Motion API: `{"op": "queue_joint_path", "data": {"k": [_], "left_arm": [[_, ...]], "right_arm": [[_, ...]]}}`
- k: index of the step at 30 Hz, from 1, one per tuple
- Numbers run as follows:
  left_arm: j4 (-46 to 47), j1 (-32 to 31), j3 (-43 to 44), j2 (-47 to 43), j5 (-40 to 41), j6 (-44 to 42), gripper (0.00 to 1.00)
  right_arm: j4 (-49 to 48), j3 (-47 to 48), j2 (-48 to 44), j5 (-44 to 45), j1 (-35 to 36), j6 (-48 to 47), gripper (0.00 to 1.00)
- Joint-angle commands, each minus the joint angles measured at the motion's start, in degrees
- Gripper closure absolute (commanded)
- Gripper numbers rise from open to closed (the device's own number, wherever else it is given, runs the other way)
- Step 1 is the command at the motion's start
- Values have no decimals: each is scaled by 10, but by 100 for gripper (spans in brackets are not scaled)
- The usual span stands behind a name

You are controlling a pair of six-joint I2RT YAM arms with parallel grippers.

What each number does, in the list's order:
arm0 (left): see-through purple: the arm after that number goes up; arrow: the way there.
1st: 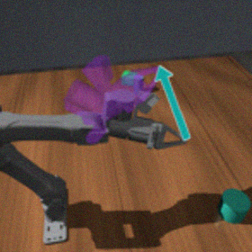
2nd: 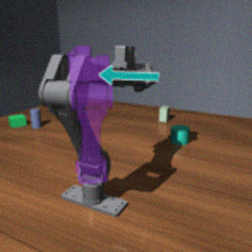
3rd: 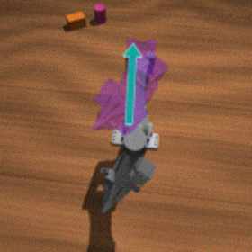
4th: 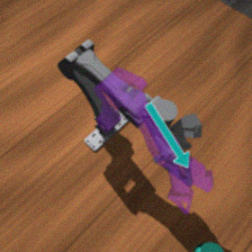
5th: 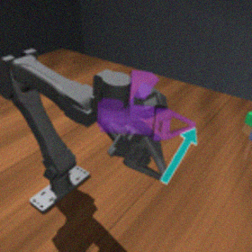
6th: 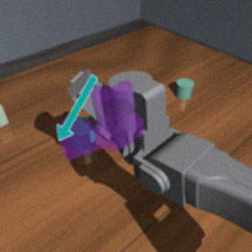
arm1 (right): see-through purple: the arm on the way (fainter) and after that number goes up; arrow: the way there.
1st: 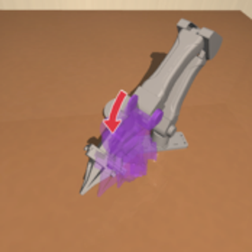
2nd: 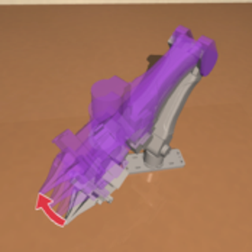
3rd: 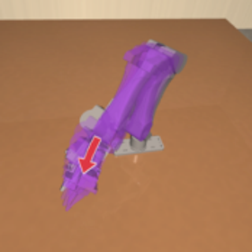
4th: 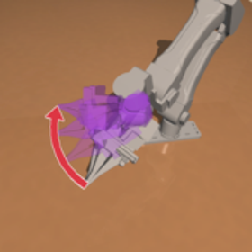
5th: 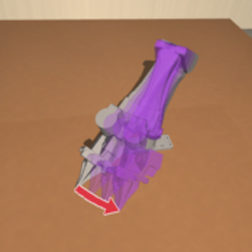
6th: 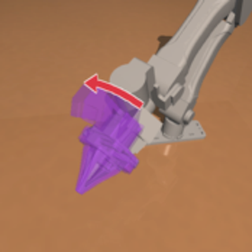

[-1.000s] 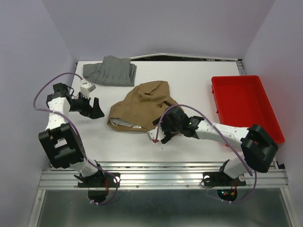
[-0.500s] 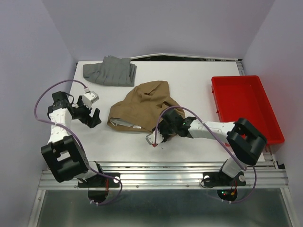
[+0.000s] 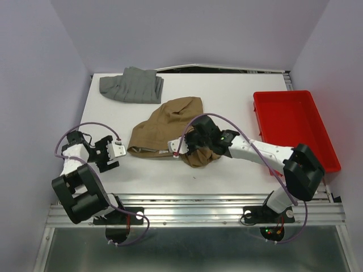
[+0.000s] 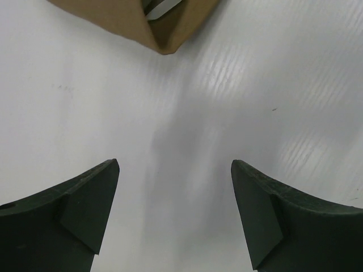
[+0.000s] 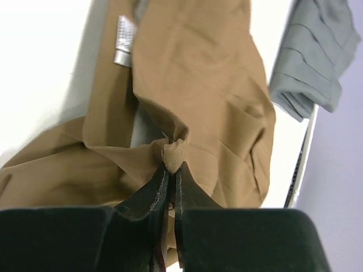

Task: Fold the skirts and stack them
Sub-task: Flatten the skirt out

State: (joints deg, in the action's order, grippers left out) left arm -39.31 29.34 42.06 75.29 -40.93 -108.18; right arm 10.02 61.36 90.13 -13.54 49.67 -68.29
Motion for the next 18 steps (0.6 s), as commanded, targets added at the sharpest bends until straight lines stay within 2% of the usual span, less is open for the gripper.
{"op": "queue_joint_path", "data": {"k": [1,3,8,11,14,18], "left_arm": [[83,-23,-45,-15,-57,-121,8],[129,-38,-56,-15,-78,-102,8],[170,-87,-76,-1,-77,-75,9],[206,-111,-87,6,-78,-59,13],[225,-133,-96,12,-72,-67,17],[252,-147,-122,9,-68,-118,23]], "right_arm": [[-10,45,-20,-3,-26,66,99],[-9,60,-20,-1,-33,83,99],[-9,91,-12,5,-52,109,99],[-4,117,2,9,-57,130,99],[1,130,13,9,-63,134,99],[2,129,16,7,-63,135,99]]}}
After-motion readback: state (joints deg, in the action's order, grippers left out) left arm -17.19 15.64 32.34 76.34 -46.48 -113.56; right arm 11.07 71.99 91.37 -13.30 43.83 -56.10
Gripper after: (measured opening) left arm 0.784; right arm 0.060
